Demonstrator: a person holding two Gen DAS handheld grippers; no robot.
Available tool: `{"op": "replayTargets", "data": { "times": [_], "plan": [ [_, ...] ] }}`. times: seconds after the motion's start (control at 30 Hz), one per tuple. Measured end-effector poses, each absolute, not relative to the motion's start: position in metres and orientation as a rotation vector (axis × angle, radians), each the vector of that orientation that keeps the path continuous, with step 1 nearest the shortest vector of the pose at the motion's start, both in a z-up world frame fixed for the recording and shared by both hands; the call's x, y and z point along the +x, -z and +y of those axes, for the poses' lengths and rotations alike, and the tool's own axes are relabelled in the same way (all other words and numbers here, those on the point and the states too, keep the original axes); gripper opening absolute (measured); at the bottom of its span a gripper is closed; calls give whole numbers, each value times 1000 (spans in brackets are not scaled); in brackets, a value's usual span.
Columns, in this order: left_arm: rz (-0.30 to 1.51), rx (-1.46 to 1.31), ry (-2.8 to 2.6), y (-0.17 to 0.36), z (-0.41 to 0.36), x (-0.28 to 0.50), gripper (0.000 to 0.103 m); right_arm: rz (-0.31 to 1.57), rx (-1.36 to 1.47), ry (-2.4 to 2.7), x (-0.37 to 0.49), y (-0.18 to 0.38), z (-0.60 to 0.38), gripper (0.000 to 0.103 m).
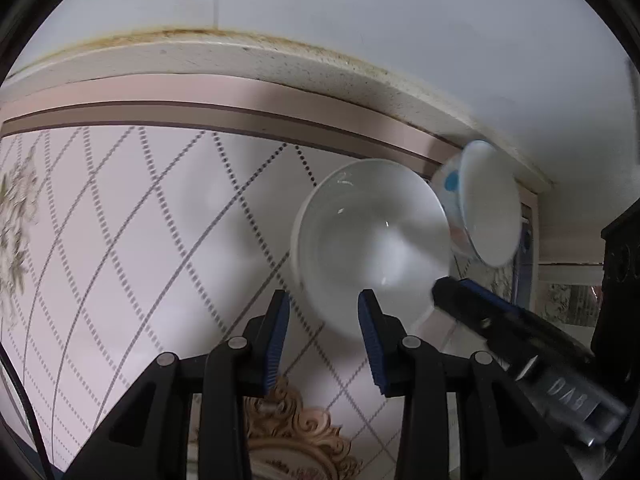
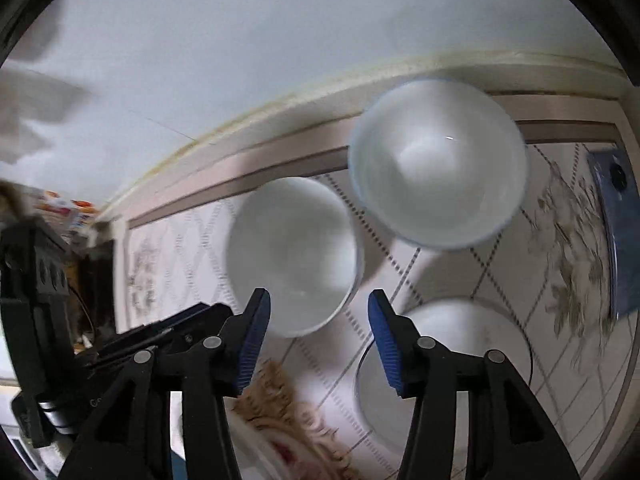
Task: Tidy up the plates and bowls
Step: 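Move both grippers to the large white bowl and grasp its rim, then lift the large white bowl with both grippers and carry it toward the plate stack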
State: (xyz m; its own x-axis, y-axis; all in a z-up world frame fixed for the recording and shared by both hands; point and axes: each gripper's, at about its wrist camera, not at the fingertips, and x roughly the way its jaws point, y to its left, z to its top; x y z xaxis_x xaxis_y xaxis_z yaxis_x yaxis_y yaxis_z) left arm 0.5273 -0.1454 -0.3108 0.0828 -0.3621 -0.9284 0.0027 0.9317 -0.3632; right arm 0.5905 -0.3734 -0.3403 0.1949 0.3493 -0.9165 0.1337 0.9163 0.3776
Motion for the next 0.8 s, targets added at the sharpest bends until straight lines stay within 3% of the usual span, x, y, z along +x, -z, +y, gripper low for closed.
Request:
{"op": "replayTargets", "data": {
  "times": [0.1, 0.23, 0.47, 0.8],
  "plan": [
    [1462, -247, 253, 316, -153, 535, 30, 1415, 387, -158, 603, 360, -371, 34],
    [1407, -149, 232, 314, -154, 535, 14, 1435, 311, -125, 612, 381, -367, 14],
    [1374, -113, 223, 302, -149, 522, 10, 1373, 270, -126, 603, 375, -362, 14],
    [1290, -104, 264, 229, -132, 438, 10, 1297, 258, -197, 547, 314, -341, 14]
  ]
}}
